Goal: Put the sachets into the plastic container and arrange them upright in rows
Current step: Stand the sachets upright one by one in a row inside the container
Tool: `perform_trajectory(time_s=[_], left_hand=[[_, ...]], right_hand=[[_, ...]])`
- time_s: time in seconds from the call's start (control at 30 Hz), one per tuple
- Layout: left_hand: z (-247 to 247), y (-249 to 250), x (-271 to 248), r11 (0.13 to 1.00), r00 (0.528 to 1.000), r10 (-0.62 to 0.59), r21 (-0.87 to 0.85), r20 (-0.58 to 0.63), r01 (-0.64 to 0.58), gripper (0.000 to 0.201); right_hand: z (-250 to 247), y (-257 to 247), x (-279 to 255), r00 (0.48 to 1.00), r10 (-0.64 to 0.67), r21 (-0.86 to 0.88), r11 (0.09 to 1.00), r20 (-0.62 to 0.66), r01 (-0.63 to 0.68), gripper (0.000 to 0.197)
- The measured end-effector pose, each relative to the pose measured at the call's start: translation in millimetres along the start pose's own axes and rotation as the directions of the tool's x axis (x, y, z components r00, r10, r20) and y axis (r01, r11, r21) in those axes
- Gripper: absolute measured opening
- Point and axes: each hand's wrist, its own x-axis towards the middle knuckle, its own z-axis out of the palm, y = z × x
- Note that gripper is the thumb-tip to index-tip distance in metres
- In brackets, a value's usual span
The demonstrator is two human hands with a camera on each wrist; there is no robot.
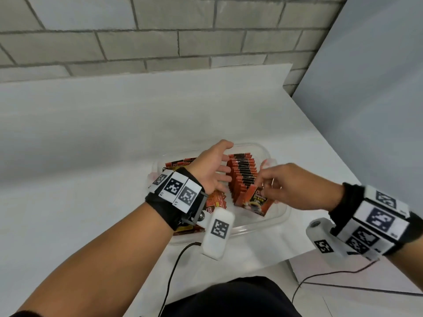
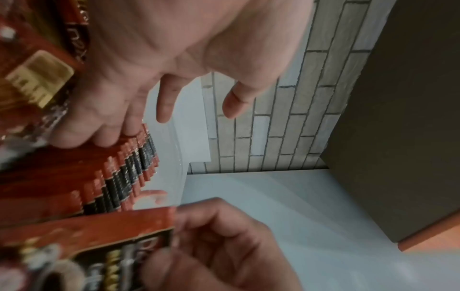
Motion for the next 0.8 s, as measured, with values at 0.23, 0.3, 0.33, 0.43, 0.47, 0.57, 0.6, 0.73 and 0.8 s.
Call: perform_trajectory(time_s=[0.23, 0.3, 0.33, 0.43, 0.47, 0.57, 0.6, 0.73, 0.8], left_hand=[[10.9, -10.2, 1.1, 0.992, 0.996, -0.082, -0.092, 0.026, 0.084, 0.055], [11.9, -10.9, 0.8, 0.990, 0.996, -0.092, -0.106, 0.021, 0.094, 0.049], [12.6, -10.8, 1.5, 0.989, 0.995, -0.097, -0.111, 0.021, 0.099, 0.045], [13.9, -10.2, 2.4, 0.989, 0.994, -0.103, -0.108, 0.026, 0.105, 0.046], [13.8, -10.1, 3.0, 0.988, 0.994, -0.105, -0.113, 0.026, 0.107, 0.048], [14.2, -10.3, 4.7, 0.982, 0.988, -0.145, -0.115, 0.059, 0.151, 0.032], [14.9, -10.6, 4.4, 0.980, 0.987, -0.149, -0.123, 0.062, 0.155, 0.031], [17.9, -11.6, 1.4, 0.981, 0.989, -0.140, -0.126, 0.056, 0.146, 0.026], [18.3, -12.2, 1.1, 0.980, 0.987, -0.148, -0.126, 0.066, 0.155, 0.026]], right_hand=[[27.8, 5.0, 10.2, 0.999, -0.037, -0.320, 0.946, 0.035, 0.046, 0.014], [31.6, 3.5, 12.2, 0.998, -0.060, -0.371, 0.926, 0.031, 0.067, 0.012], [33.3, 2.2, 13.1, 0.997, -0.066, -0.397, 0.915, 0.038, 0.075, 0.011], [35.6, -1.3, 15.8, 0.996, -0.068, -0.465, 0.881, 0.057, 0.087, 0.010], [35.3, -2.7, 16.7, 0.996, -0.067, -0.480, 0.873, 0.062, 0.088, 0.011], [33.1, -7.0, 18.4, 0.996, -0.058, -0.502, 0.861, 0.068, 0.085, 0.015], [32.9, -8.5, 18.6, 0.996, -0.057, -0.511, 0.855, 0.068, 0.084, 0.014], [35.6, -10.2, 21.7, 0.996, -0.031, -0.563, 0.823, 0.088, 0.075, 0.014], [37.4, -9.4, 22.4, 0.995, -0.016, -0.587, 0.807, 0.096, 0.070, 0.015]])
